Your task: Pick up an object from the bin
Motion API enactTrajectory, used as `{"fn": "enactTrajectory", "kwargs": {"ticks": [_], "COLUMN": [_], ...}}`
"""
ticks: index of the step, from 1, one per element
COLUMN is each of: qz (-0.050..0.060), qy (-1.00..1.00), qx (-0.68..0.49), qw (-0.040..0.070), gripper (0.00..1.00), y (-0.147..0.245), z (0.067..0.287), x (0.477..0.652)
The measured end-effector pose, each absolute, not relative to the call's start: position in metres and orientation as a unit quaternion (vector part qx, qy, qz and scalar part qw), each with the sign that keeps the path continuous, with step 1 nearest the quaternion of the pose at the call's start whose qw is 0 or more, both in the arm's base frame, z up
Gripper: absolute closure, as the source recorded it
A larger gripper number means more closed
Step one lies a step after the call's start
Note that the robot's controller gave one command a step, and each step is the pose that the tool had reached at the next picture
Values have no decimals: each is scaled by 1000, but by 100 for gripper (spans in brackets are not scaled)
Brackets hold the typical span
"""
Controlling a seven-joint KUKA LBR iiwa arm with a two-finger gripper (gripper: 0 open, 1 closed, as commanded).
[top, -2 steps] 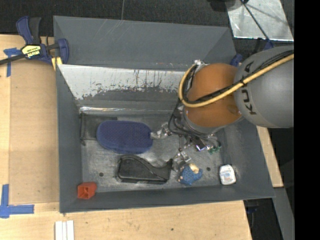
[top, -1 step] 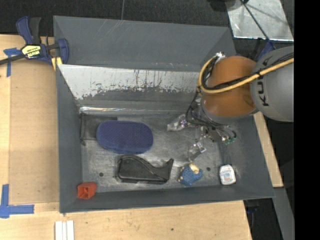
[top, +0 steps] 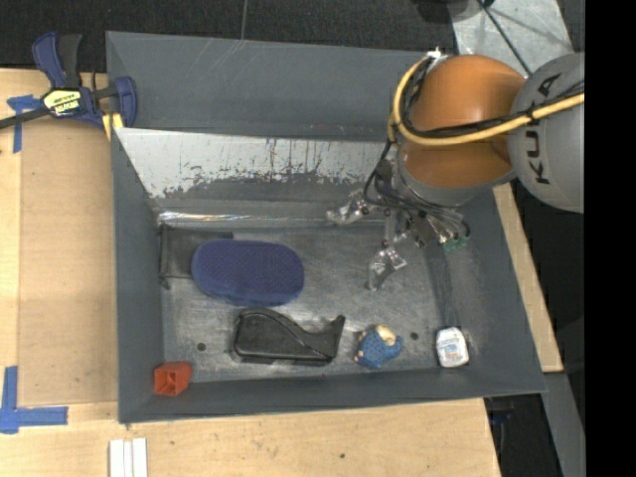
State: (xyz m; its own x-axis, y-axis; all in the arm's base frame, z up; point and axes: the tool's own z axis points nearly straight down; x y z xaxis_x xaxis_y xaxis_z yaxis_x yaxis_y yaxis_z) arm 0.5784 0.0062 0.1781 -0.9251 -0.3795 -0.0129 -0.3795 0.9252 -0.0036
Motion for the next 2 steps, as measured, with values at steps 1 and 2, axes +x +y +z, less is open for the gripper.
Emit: {"fn": "enactTrajectory", "kwargs": {"ticks": [1, 2], "qz": [1, 0], "qy": [977, 940], "qx": [-215, -340], "qw": [3, 3], "gripper": [0, 0], "y": [82, 95], "z": [144, 82], "x": [599, 601]}}
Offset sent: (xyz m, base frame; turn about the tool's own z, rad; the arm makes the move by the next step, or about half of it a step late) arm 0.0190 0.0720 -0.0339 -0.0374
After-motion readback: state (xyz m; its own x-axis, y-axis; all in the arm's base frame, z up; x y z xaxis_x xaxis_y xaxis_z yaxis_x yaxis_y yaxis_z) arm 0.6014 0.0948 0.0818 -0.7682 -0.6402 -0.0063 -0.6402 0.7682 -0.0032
